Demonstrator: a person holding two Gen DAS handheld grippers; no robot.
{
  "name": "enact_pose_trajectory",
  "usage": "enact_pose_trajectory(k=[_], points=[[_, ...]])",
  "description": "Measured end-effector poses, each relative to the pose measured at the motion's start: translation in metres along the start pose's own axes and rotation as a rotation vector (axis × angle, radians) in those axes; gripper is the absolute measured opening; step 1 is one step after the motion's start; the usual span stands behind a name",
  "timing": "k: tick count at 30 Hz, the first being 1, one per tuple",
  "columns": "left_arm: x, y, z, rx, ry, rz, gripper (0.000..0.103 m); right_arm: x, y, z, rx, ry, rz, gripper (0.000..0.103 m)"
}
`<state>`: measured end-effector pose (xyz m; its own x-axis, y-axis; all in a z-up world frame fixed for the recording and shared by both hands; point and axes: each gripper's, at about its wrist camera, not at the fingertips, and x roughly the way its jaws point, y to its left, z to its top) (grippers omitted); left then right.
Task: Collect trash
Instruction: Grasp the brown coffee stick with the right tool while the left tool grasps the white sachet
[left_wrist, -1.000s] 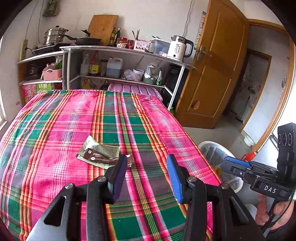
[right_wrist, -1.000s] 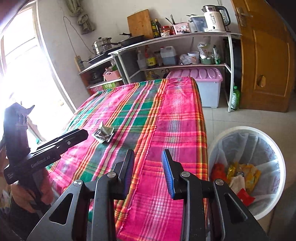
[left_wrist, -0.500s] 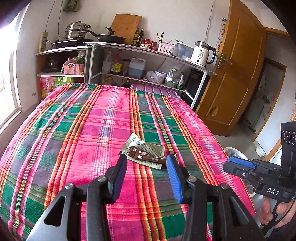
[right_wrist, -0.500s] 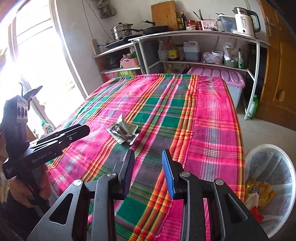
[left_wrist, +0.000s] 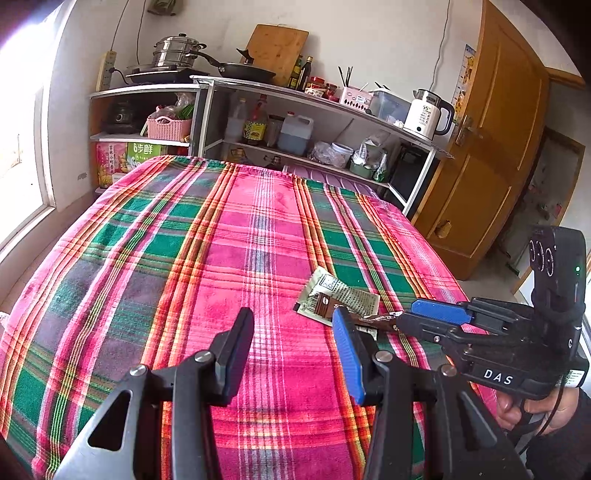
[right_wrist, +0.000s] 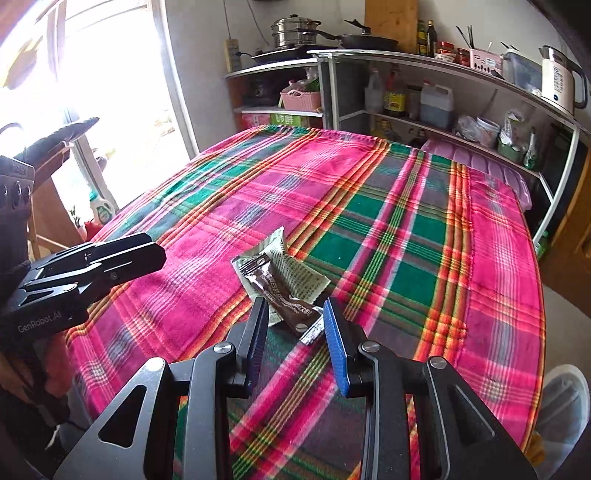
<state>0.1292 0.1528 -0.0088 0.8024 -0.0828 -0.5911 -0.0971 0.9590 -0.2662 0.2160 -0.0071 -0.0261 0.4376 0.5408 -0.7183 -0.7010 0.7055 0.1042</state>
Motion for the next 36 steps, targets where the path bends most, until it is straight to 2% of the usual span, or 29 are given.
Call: enact_pose_trajectory(k=[11, 14, 16, 18, 22, 24, 26, 32, 36], points=[[0.013, 0.015, 0.000, -0.032, 0.023, -0.005, 0.046, 0.035, 0.004, 0.003, -0.060, 0.105, 0.007, 0.032], [0.015, 0.014, 0.001, -0.029, 0.028, -0.011, 0.046, 0.034, 0.006, 0.002, -0.062, 0.105, 0.000, 0.026], [0.016, 0.013, 0.001, -0.027, 0.030, -0.013, 0.046, 0.030, 0.005, 0.001, -0.051, 0.101, 0.008, 0.015], [0.017, 0.011, 0.001, -0.025, 0.034, -0.015, 0.046, 0.027, 0.003, -0.001, -0.033, 0.091, 0.006, 0.014], [0.021, 0.005, 0.004, -0.023, 0.045, -0.023, 0.047, 0.013, -0.006, -0.007, 0.017, 0.069, -0.006, 0.013], [0.025, 0.001, 0.006, -0.018, 0.051, -0.027, 0.054, 0.005, -0.013, -0.010, 0.047, 0.055, -0.010, 0.012], [0.030, -0.005, 0.008, -0.012, 0.058, -0.036, 0.056, -0.004, -0.020, -0.015, 0.068, 0.047, -0.021, 0.012], [0.057, -0.022, 0.016, -0.033, 0.119, -0.065, 0.060, -0.024, -0.043, -0.025, 0.128, 0.028, -0.055, 0.012], [0.075, -0.035, 0.020, -0.043, 0.162, -0.050, 0.062, -0.033, -0.058, -0.030, 0.159, 0.021, -0.070, 0.012]])
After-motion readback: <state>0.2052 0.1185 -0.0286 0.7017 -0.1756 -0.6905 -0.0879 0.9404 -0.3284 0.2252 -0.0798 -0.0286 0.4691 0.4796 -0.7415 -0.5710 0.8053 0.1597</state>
